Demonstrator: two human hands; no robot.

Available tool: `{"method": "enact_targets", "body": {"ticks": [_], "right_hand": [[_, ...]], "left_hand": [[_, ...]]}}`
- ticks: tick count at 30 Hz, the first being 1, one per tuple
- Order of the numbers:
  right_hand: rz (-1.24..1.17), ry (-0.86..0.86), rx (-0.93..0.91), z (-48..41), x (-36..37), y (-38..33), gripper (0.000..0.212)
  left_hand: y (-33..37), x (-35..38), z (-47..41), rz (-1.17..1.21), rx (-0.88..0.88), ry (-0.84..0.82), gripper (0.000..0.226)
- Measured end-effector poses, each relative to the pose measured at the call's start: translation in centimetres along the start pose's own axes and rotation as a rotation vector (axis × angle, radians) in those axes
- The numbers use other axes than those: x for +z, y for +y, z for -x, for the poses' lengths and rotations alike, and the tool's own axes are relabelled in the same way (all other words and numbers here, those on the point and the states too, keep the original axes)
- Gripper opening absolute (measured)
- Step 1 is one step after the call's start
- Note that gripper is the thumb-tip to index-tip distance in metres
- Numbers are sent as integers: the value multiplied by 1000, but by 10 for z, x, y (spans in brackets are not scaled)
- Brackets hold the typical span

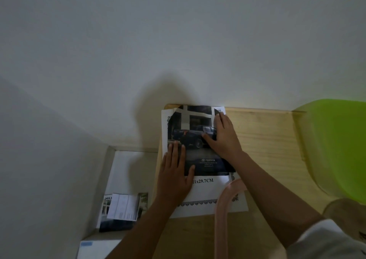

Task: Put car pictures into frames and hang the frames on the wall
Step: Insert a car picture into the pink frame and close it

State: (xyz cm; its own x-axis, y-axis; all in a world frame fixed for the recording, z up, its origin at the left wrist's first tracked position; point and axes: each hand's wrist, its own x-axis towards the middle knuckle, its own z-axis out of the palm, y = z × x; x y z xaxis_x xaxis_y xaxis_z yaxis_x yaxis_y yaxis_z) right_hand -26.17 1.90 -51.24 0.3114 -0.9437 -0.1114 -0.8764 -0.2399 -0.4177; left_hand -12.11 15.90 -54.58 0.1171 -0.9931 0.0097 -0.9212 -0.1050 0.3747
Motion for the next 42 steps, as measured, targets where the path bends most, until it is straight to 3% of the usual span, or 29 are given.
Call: {"method": "enact_targets", "body": {"ticks": [20,34,42], "right_hand": [[-50,-21,-25,8,-9,-1,80],[-216,-72,76,50,3,-4,72],[-448,97,181,94,11,-17,68]], "left_hand": [[0,2,0,-33,6,43,68],[0,1,1,-22,-1,15,68],[1,1,0,-11,-5,23,68]]}}
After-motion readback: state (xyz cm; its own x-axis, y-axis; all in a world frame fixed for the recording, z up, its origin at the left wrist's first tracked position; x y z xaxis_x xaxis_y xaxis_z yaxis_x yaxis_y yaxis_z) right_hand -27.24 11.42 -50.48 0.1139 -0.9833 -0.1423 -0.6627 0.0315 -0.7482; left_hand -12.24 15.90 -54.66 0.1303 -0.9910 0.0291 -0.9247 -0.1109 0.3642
